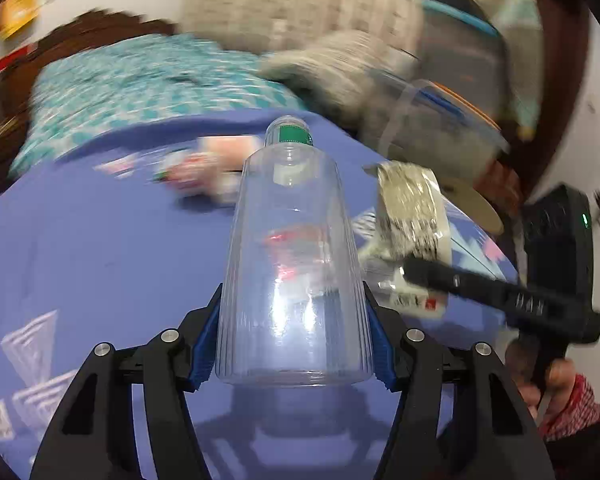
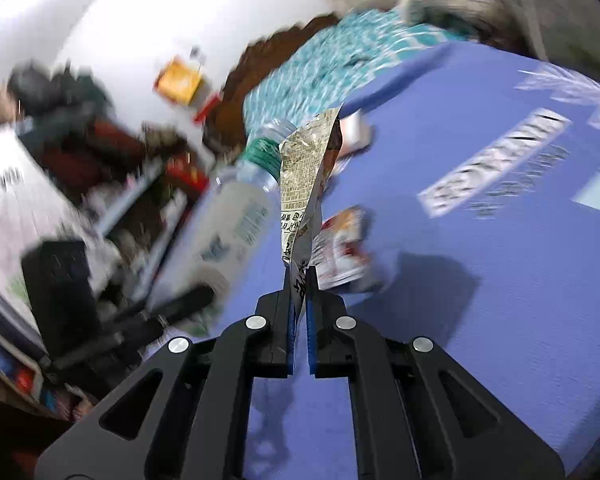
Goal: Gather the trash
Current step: 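Carry the bottle and silver wrapper over the beige bin with both tools, then open both tools over the bin and move them back to the bed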
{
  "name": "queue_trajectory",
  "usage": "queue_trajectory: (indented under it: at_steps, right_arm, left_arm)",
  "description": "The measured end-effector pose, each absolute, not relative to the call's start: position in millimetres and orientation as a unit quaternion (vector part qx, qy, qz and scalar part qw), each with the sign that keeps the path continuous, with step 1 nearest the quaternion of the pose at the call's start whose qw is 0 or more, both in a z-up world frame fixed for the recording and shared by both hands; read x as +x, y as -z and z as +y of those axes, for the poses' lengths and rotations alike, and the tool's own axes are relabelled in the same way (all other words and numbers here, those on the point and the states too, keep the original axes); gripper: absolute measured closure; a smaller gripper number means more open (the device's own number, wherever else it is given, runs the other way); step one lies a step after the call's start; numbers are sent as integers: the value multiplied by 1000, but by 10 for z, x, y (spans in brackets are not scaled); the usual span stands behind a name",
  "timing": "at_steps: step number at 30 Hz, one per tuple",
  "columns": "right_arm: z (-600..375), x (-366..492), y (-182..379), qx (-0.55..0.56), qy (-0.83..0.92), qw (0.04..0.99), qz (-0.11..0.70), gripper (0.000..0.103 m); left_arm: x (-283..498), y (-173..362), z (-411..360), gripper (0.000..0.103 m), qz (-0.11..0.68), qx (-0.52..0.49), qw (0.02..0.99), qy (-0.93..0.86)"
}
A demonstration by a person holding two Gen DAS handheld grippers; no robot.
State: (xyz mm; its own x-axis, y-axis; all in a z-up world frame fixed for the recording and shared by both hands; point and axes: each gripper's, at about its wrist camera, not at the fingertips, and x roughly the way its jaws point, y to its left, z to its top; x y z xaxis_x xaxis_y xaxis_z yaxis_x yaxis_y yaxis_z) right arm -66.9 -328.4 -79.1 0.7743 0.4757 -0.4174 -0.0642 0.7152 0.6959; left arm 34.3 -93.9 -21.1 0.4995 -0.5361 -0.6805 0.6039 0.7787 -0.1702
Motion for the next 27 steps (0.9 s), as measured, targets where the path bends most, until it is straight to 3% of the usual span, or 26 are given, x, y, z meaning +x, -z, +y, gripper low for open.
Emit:
queue_trajectory:
  at_steps: [7, 14, 22, 27]
  right_arm:
    - [-4186, -980, 1096, 390, -29, 868, 307, 96]
    - [-4810, -1224, 1107, 437, 10, 861, 260, 96]
    - [-6151, -1347, 1131, 489, 126, 839, 204, 96]
    - [-6648, -1153, 1181, 465, 183, 836, 228, 93]
  left_arm:
    - [365, 429, -2074, 45, 397, 137, 817, 395]
    - [439, 659, -2947, 45, 428, 178, 761, 453]
    - [590, 493, -4198, 44, 423, 197, 710, 528]
    - [625, 517, -5120, 43, 410, 240, 690, 545]
